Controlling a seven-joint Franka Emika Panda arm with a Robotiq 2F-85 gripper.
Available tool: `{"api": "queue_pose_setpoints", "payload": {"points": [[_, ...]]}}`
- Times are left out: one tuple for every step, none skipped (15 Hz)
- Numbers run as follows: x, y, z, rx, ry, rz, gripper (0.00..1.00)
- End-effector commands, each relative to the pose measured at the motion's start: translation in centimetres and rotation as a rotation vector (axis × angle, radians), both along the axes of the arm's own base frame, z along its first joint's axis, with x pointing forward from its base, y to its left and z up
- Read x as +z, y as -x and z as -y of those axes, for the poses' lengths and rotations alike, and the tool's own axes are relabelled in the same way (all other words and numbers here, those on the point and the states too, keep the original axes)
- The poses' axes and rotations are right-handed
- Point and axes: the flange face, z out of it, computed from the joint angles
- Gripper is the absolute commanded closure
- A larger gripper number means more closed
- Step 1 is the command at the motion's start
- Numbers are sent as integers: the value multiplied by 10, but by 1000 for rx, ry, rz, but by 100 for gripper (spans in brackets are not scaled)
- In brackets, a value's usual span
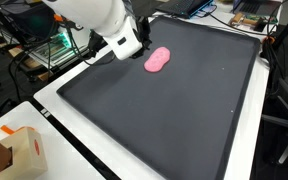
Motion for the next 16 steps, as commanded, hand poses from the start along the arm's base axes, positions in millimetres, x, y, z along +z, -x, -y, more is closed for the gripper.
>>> {"api": "queue_pose_setpoints", "payload": {"points": [[-13, -1, 9, -14, -8, -1, 94], [-15, 0, 10, -17, -9, -5, 94], [-17, 1, 11, -20, -9, -10, 94], [-19, 1, 11, -24, -12, -17, 94], [-20, 2, 12, -27, -12, -21, 94], [-22, 2, 12, -31, -8, -23, 94], [-23, 2, 12, -34, -5, -25, 94], [-23, 2, 12, -35, -3, -27, 94], [-24, 2, 12, -35, 5, -27, 94], [-23, 2, 12, -35, 8, -25, 94], [-23, 2, 11, -34, 12, -25, 94], [-22, 2, 11, -34, 13, -24, 94], [-21, 2, 11, -33, 16, -23, 94], [-20, 2, 10, -33, 20, -24, 94], [-18, 2, 9, -31, 21, -22, 94], [-15, 2, 8, -32, 30, -18, 94]]}}
